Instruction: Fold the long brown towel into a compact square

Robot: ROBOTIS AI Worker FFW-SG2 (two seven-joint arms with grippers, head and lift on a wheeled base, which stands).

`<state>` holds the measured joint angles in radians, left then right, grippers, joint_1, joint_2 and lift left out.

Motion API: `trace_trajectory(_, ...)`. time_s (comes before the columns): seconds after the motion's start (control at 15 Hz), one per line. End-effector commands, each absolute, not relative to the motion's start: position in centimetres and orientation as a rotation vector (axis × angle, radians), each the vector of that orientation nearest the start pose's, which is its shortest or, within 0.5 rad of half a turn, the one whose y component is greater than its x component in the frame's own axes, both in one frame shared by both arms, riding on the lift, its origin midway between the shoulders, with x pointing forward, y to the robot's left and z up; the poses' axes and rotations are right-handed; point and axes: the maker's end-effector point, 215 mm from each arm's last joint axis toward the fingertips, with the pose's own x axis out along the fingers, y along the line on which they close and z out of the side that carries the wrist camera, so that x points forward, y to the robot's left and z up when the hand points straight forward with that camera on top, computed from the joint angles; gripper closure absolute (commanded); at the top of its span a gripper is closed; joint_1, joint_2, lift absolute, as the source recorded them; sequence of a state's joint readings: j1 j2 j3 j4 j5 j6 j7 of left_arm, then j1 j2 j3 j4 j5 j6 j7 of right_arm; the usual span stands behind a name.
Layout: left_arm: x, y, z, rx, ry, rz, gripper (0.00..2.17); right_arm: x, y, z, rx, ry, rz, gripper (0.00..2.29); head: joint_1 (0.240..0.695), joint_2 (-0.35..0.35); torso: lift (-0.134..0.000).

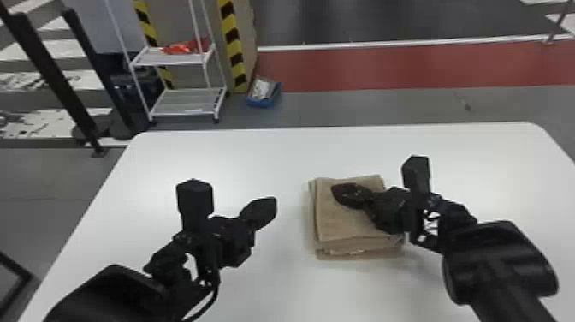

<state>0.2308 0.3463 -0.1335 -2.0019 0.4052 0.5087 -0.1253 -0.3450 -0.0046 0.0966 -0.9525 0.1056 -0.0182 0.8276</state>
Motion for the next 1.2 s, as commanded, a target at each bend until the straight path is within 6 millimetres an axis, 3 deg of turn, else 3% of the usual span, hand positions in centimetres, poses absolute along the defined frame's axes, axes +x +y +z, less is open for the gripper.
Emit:
trace_trajectory(0.0,48.9,15.7,-39.2,-0.07,0.37,-0.413,1.73,57.7,-3.3,-44.2,-0.039,0.255,0.905,2.01,0.695,0.127,-0.123)
trace_trajectory(0.07,49.0,15.6,-39.0,-0.071,0.367,-0.413,1.67,57.7,-3.8,-42.9,-0.05,0.216,0.872,1.81,0.695,0.127,-0.123)
trace_trajectory(0.13,49.2,15.8,-38.8,-0.069,0.36,-0.404,1.22,57.7,-4.8,-41.1,-0.07,0.157,0.788,1.3,0.695,0.123,-0.123)
trace_trajectory(0.2,49.5,15.8,-38.1,-0.057,0.331,-0.397,0.47,57.6,-5.7,-38.6,-0.092,0.088,0.721,0.34,0.695,0.118,-0.123)
trace_trajectory(0.27,49.7,16.0,-38.0,-0.032,0.317,-0.378,0.05,57.1,-5.9,-36.8,-0.093,0.047,0.704,0.0,0.695,0.11,-0.123)
trace_trajectory(0.4,50.3,16.4,-36.7,0.032,0.259,-0.335,0.01,56.2,-9.2,-33.7,-0.034,0.007,0.611,0.0,0.695,0.101,-0.123)
trace_trajectory(0.53,51.1,17.1,-34.3,0.052,0.159,-0.273,0.03,54.9,-13.9,-31.4,0.046,-0.024,0.529,0.05,0.695,0.085,-0.123)
trace_trajectory(0.67,51.7,17.9,-32.4,0.072,0.068,-0.23,0.03,53.6,-19.4,-31.6,0.067,-0.002,0.43,0.05,0.695,0.059,-0.123)
trace_trajectory(0.8,51.7,18.2,-32.1,0.077,0.042,-0.209,0.04,52.3,-23.4,-31.6,0.081,0.014,0.323,0.05,0.695,0.003,-0.123)
trace_trajectory(0.93,51.3,19.4,-32.0,0.087,0.01,-0.148,0.04,50.1,-25.1,-32.1,0.079,0.044,0.256,0.05,0.695,-0.036,-0.123)
trace_trajectory(1.13,50.0,20.3,-33.2,0.1,0.027,-0.096,0.04,47.2,-25.1,-33.0,0.09,0.101,0.221,0.05,0.695,-0.063,-0.123)
